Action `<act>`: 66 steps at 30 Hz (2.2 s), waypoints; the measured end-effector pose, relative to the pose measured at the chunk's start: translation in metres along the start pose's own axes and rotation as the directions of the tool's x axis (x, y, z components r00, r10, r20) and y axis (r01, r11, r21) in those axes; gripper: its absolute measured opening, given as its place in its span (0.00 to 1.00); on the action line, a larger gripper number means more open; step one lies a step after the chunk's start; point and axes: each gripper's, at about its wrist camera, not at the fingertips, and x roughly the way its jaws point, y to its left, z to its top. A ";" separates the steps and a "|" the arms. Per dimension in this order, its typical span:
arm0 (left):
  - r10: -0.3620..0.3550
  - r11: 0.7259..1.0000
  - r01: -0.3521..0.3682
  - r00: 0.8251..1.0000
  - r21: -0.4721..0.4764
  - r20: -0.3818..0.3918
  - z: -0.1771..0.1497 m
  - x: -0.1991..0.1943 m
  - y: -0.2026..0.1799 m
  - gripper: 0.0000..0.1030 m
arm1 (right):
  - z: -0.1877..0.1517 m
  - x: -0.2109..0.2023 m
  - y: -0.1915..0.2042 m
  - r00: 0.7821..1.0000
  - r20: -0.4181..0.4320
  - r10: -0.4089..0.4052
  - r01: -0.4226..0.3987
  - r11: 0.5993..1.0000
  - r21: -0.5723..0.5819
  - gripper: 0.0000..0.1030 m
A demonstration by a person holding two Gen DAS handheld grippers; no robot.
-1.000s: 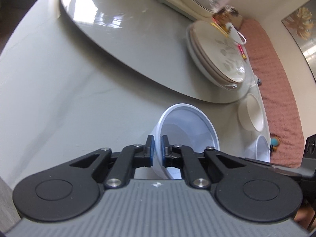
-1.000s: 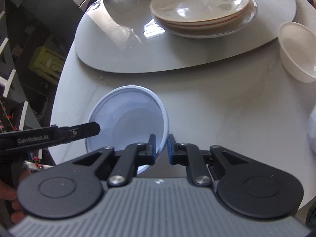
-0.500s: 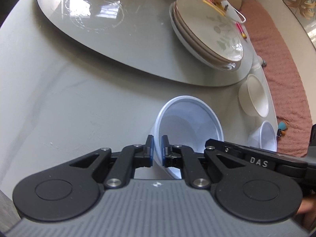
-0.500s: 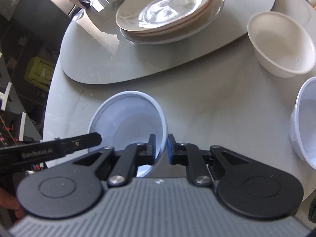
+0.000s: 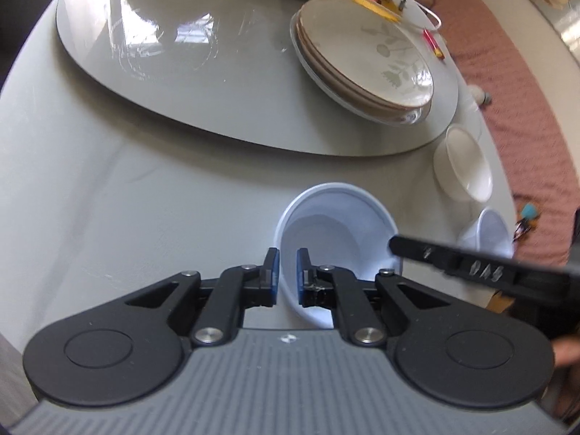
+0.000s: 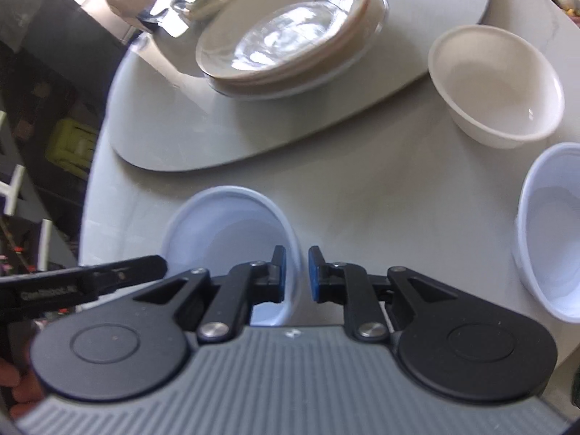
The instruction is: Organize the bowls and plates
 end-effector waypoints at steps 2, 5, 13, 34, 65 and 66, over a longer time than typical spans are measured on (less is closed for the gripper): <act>0.004 1.000 -0.004 1.000 -0.005 -0.007 -0.001 -0.004 0.002 0.09 | 0.003 -0.006 0.001 1.000 0.012 -0.014 0.014 1.000 -0.009 0.17; 0.014 1.000 -0.014 1.000 -0.010 0.010 -0.003 -0.018 0.004 0.09 | 0.008 -0.020 0.004 0.999 0.047 -0.010 0.012 1.000 -0.029 0.17; 0.003 0.999 0.001 0.994 -0.036 0.111 0.002 -0.085 -0.011 0.09 | 0.014 -0.084 0.021 0.985 0.172 0.006 0.009 0.997 -0.081 0.17; -0.023 0.992 -0.027 0.922 0.125 0.387 -0.021 -0.246 -0.073 0.09 | -0.009 -0.214 0.105 0.916 0.397 -0.060 0.165 0.958 -0.236 0.17; 0.089 0.995 -0.096 0.943 0.005 0.320 0.008 -0.150 -0.225 0.10 | 0.052 -0.239 -0.035 0.941 0.337 -0.041 0.130 0.960 -0.247 0.16; 0.088 0.996 -0.091 0.944 -0.005 0.318 0.008 -0.147 -0.229 0.10 | 0.054 -0.240 -0.040 0.942 0.334 -0.038 0.129 0.959 -0.254 0.16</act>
